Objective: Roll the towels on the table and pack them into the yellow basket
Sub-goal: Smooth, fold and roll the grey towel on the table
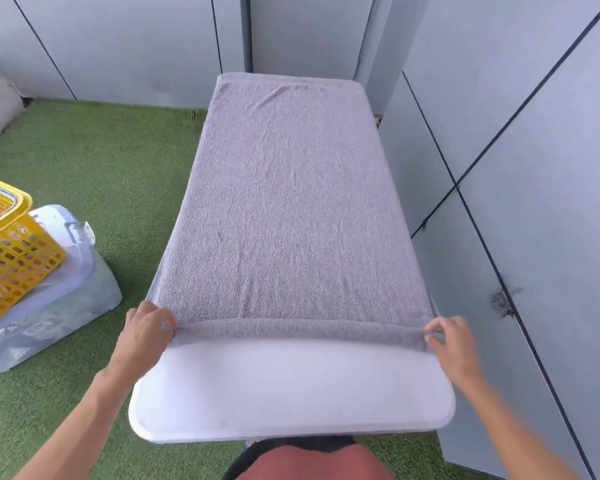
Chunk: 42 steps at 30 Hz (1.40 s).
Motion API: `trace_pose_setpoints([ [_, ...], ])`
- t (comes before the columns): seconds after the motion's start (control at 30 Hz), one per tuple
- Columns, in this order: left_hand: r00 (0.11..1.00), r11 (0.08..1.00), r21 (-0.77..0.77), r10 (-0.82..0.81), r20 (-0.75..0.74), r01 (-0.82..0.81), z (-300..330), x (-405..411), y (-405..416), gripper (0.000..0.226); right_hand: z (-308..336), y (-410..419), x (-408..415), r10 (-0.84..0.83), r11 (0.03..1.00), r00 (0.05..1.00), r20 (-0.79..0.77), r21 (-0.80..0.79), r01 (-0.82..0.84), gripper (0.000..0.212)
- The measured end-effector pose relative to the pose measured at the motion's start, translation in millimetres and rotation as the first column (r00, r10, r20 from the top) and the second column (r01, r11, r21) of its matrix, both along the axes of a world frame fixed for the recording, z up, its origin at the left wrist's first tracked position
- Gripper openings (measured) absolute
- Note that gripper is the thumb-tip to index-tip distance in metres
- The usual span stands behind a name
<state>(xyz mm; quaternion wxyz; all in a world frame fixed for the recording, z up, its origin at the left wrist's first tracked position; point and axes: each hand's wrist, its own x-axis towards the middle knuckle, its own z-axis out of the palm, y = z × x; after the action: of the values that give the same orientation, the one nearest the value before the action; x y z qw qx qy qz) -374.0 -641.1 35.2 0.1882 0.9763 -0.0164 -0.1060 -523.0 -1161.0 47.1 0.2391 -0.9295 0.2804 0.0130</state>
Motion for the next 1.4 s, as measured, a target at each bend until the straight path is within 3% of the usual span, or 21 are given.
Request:
trace_pose_setpoints([
  [0.1, 0.956, 0.987, 0.138, -0.117, 0.27, 0.082, -7, -32, -10, 0.022, -7, 23, -18, 0.067, 0.94, 0.997, 0.036, -0.339, -0.051, 0.017],
  [0.23, 0.943, 0.973, 0.183, -0.189, 0.273, 0.142, -23, -61, -17, 0.052, -19, 28, -33, 0.235, 0.905, 0.972, 0.021, -0.368, -0.211, 0.05],
  [0.37, 0.977, 0.99, 0.122, -0.09, 0.193, 0.067, -17, -41, -23, 0.037, -16, 21, -10, 0.16, 0.962, 0.987, -0.021, -0.221, -0.16, 0.039],
  [0.47, 0.991, 0.981, 0.173, -0.106, 0.082, 0.09, -19, -22, -16, 0.029, -13, 12, -1, 0.16, 0.964, 0.984, -0.081, -0.2, -0.173, 0.024],
  [0.57, 0.986, 0.966, 0.199, -0.165, -0.026, 0.167, -20, -16, 3, 0.037, -7, -2, -5, 0.264, 0.941, 0.929, -0.261, -0.14, -0.307, 0.017],
  [0.63, 0.965, 0.953, 0.202, -0.188, -0.183, 0.225, -13, -12, 10, 0.039, 0, -12, -8, 0.302, 0.941, 0.858, -0.415, -0.014, -0.338, 0.014],
  [0.73, 0.95, 0.991, 0.008, -0.127, -0.285, 0.135, -3, -2, 12, 0.033, 12, -13, -3, 0.212, 0.97, 0.889, -0.407, 0.199, -0.14, 0.006],
  [0.83, 0.983, 0.983, -0.181, -0.005, -0.181, -0.029, -1, 6, 10, 0.032, 13, -6, 6, 0.001, 0.97, 0.983, -0.184, 0.239, 0.044, 0.026],
  [0.9, 1.0, 0.999, -0.044, 0.014, 0.022, -0.013, 0, -3, 3, 0.025, 4, 0, 3, -0.039, 0.997, 0.999, -0.035, 0.071, 0.041, 0.033],
  [1.0, 0.951, 0.983, 0.17, -0.118, 0.285, 0.071, -9, -33, -8, 0.022, -4, 22, -14, 0.08, 0.944, 0.996, 0.028, -0.324, -0.067, 0.013],
  [1.17, 0.914, 0.957, 0.234, -0.244, 0.324, 0.172, -30, -61, -9, 0.05, -23, 31, -30, 0.248, 0.934, 0.969, 0.018, -0.27, -0.234, 0.053],
  [1.3, 0.944, 0.972, 0.185, -0.194, 0.265, 0.148, -22, -37, -12, 0.049, -25, 19, -3, 0.148, 0.978, 0.985, -0.089, -0.136, -0.159, 0.039],
  [1.4, 0.969, 0.973, 0.171, -0.181, 0.17, 0.152, -16, -24, -10, 0.035, -18, 12, 10, 0.192, 0.964, 0.969, -0.158, -0.154, -0.216, 0.03],
])
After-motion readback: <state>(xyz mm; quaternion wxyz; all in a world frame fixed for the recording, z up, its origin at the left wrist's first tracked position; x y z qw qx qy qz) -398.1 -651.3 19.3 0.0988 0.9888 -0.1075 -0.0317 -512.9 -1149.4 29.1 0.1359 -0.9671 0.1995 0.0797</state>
